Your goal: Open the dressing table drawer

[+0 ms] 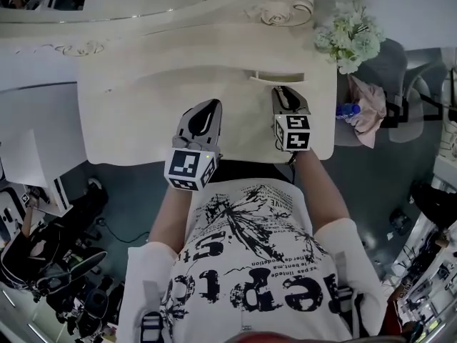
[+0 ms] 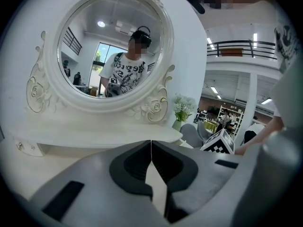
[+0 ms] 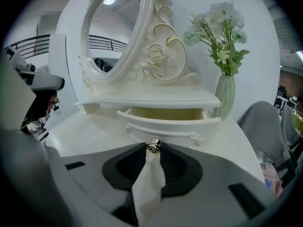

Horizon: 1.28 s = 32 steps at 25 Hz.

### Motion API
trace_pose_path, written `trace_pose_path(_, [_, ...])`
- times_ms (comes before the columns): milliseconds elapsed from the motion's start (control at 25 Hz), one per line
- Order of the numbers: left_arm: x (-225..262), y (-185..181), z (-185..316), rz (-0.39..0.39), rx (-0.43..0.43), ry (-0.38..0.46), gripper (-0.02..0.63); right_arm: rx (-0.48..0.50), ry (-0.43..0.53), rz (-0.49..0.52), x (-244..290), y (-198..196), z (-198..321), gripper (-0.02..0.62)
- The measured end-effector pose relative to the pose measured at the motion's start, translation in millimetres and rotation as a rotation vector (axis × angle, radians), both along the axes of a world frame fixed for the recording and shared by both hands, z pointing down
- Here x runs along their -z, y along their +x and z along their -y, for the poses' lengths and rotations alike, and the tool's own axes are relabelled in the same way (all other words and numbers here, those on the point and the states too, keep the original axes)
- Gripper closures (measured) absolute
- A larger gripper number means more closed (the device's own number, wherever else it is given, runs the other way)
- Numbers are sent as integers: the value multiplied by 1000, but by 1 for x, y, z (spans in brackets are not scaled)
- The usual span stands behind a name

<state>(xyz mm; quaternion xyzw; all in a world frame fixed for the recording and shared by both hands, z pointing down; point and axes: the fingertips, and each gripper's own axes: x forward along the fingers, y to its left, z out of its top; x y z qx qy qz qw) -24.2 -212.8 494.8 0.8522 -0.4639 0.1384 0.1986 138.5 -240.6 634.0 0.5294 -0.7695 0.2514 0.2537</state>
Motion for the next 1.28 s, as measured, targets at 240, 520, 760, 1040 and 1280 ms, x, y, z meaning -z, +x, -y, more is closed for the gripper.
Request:
trace_pose_path(240, [2, 4, -3, -5, -11, 10, 586, -10, -5, -6, 0, -1, -19, 491])
trace_pose_path(520, [2, 9, -9, -3, -33, 12, 586, -7, -12, -12, 0, 0, -35, 491])
trace_pose_path(760, [2, 2, -11, 2, -21, 10, 586, -21, -9, 7, -1, 0, -38, 473])
trace_pose_path(1040, [10, 2, -14, 5, -22, 20, 586, -79, 133, 35, 51, 3, -39, 436])
trace_pose_path(1280, [33, 7, -4, -7, -28, 77, 586, -70, 269, 97, 112, -4, -25, 523])
